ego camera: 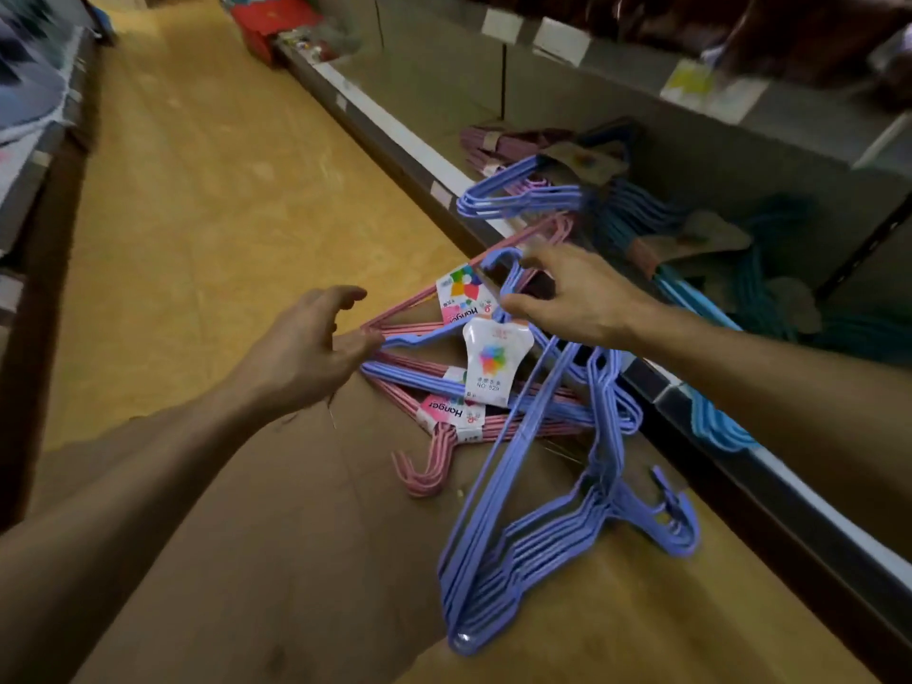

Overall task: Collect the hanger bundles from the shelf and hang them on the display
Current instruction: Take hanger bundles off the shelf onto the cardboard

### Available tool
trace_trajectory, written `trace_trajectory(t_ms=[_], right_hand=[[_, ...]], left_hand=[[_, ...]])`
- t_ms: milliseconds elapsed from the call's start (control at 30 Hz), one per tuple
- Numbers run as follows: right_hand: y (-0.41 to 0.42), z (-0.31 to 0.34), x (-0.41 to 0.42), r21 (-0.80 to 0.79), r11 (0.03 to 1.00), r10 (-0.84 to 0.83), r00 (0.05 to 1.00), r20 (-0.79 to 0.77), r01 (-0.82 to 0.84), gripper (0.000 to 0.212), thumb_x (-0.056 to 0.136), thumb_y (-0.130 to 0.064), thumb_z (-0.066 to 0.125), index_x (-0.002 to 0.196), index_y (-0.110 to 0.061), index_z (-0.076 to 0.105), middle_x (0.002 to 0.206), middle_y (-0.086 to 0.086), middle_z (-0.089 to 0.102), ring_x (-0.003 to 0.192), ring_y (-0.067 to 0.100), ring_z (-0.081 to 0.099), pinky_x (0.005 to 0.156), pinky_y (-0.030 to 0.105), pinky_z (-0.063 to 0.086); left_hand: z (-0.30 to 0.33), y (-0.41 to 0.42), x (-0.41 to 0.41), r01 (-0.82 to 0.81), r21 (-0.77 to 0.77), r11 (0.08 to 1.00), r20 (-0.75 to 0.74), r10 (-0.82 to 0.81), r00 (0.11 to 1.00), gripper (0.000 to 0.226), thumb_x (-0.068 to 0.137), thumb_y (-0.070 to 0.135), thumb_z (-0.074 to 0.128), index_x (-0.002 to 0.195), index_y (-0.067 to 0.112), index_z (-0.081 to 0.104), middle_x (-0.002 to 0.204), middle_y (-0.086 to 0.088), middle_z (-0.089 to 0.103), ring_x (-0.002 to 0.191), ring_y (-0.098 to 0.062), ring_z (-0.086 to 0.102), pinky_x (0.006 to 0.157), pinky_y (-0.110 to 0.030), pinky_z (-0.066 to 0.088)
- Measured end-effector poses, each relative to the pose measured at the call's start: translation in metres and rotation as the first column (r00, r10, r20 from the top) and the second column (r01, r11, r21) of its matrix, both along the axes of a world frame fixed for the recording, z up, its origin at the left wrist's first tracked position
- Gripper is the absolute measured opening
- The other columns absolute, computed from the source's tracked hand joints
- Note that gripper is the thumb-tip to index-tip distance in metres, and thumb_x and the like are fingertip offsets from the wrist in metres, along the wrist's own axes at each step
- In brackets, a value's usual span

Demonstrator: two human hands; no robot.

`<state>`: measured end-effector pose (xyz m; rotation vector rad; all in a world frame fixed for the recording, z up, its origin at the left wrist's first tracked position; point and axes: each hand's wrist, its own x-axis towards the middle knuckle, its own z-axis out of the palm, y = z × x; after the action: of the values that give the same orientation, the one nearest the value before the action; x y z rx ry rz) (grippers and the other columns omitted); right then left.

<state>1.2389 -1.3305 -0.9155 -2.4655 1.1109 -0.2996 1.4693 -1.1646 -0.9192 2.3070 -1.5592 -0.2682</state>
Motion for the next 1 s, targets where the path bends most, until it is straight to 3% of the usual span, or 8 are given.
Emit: trace_trajectory(t_ms=[100, 300, 433, 600, 733, 833, 900, 1000], right_hand=[[0.000, -0.024, -0.019, -0.035, 0.999, -0.001, 0.997, -0.078, -0.002, 0.055, 0.084, -0.063, 0.059, 0.122, -0.023, 0.060, 0.118, 0.002, 0.062, 0.104, 0.023, 0.060, 0.090, 0.045, 0.053], [0.000, -0.063, -0.047, -0.042, 0.994, -0.109, 0.985, -0.133, 0.104, 0.065, 0.086, -0.062, 0.059, 0.130, -0.015, 0.054, 0.130, 0.011, 0.055, 0.117, 0.033, 0.055, 0.096, 0.047, 0.049], [0.008, -0.097, -0.062, 0.048, 0.983, -0.174, 0.981, -0.080, 0.178, 0.066, 0.088, -0.060, 0.055, 0.135, -0.015, 0.050, 0.137, 0.011, 0.052, 0.121, 0.033, 0.054, 0.096, 0.052, 0.048], [0.021, -0.111, -0.084, 0.116, 0.974, -0.181, 0.976, -0.117, 0.195, 0.055, 0.096, -0.044, 0.058, 0.139, -0.012, 0.045, 0.137, 0.013, 0.049, 0.122, 0.032, 0.050, 0.102, 0.046, 0.044], [0.023, -0.133, -0.099, 0.171, 0.919, -0.334, 0.932, -0.141, 0.355, 0.048, 0.096, -0.037, 0.059, 0.133, -0.010, 0.045, 0.128, 0.013, 0.053, 0.111, 0.030, 0.055, 0.086, 0.039, 0.048], [0.027, -0.148, -0.110, 0.244, 0.873, -0.364, 0.898, -0.248, 0.422, 0.037, 0.097, -0.038, 0.059, 0.111, -0.014, 0.035, 0.095, 0.008, 0.050, 0.079, 0.023, 0.052, 0.062, 0.034, 0.043], [0.030, -0.154, -0.113, 0.328, 0.831, -0.383, 0.890, -0.248, 0.449, 0.039, 0.097, -0.040, 0.059, 0.109, -0.016, 0.032, 0.094, 0.010, 0.057, 0.079, 0.023, 0.058, 0.060, 0.035, 0.044], [0.032, -0.170, -0.111, 0.423, 0.776, -0.394, 0.883, -0.254, 0.468, 0.033, 0.096, -0.044, 0.062, 0.099, -0.016, 0.045, 0.088, 0.006, 0.058, 0.076, 0.019, 0.058, 0.058, 0.030, 0.044]], left_hand=[[-0.029, -0.001, -0.001, 0.098, 0.001, 0.995, 0.026, -0.098, 0.995, 0.060, 0.092, 0.045, 0.061, 0.144, 0.020, 0.043, 0.142, -0.007, 0.051, 0.115, -0.020, 0.058, 0.085, -0.031, 0.049], [-0.065, -0.013, -0.023, 0.199, 0.008, 0.980, 0.022, -0.199, 0.980, 0.052, 0.091, 0.039, 0.064, 0.138, 0.020, 0.050, 0.135, -0.004, 0.057, 0.111, -0.020, 0.061, 0.092, -0.036, 0.050], [-0.091, -0.016, -0.051, 0.212, -0.060, 0.976, -0.101, -0.217, 0.971, 0.051, 0.092, 0.034, 0.065, 0.137, 0.017, 0.052, 0.131, -0.001, 0.059, 0.101, -0.013, 0.061, 0.087, -0.031, 0.048], [-0.128, -0.005, -0.073, 0.176, 0.018, 0.984, -0.232, -0.167, 0.958, 0.056, 0.092, 0.041, 0.063, 0.141, 0.021, 0.047, 0.133, 0.000, 0.057, 0.111, -0.017, 0.060, 0.090, -0.035, 0.050], [-0.154, -0.001, -0.089, 0.164, 0.042, 0.986, -0.306, -0.144, 0.941, 0.053, 0.092, 0.031, 0.066, 0.138, 0.014, 0.048, 0.125, -0.003, 0.058, 0.102, -0.018, 0.057, 0.081, -0.025, 0.041], [-0.168, 0.002, -0.097, 0.188, 0.124, 0.974, -0.314, -0.141, 0.939, 0.063, 0.092, 0.038, 0.064, 0.144, 0.012, 0.040, 0.134, -0.009, 0.055, 0.117, -0.024, 0.055, 0.093, -0.029, 0.040], [-0.175, 0.007, -0.102, 0.193, 0.171, 0.966, -0.333, -0.128, 0.934, 0.068, 0.091, 0.043, 0.064, 0.146, 0.016, 0.037, 0.140, -0.008, 0.052, 0.126, -0.023, 0.050, 0.102, -0.031, 0.038], [-0.188, 0.013, -0.110, 0.234, 0.185, 0.955, -0.414, -0.140, 0.900, 0.072, 0.088, 0.040, 0.070, 0.146, 0.018, 0.034, 0.141, 0.001, 0.050, 0.128, -0.017, 0.049, 0.103, -0.028, 0.042]])
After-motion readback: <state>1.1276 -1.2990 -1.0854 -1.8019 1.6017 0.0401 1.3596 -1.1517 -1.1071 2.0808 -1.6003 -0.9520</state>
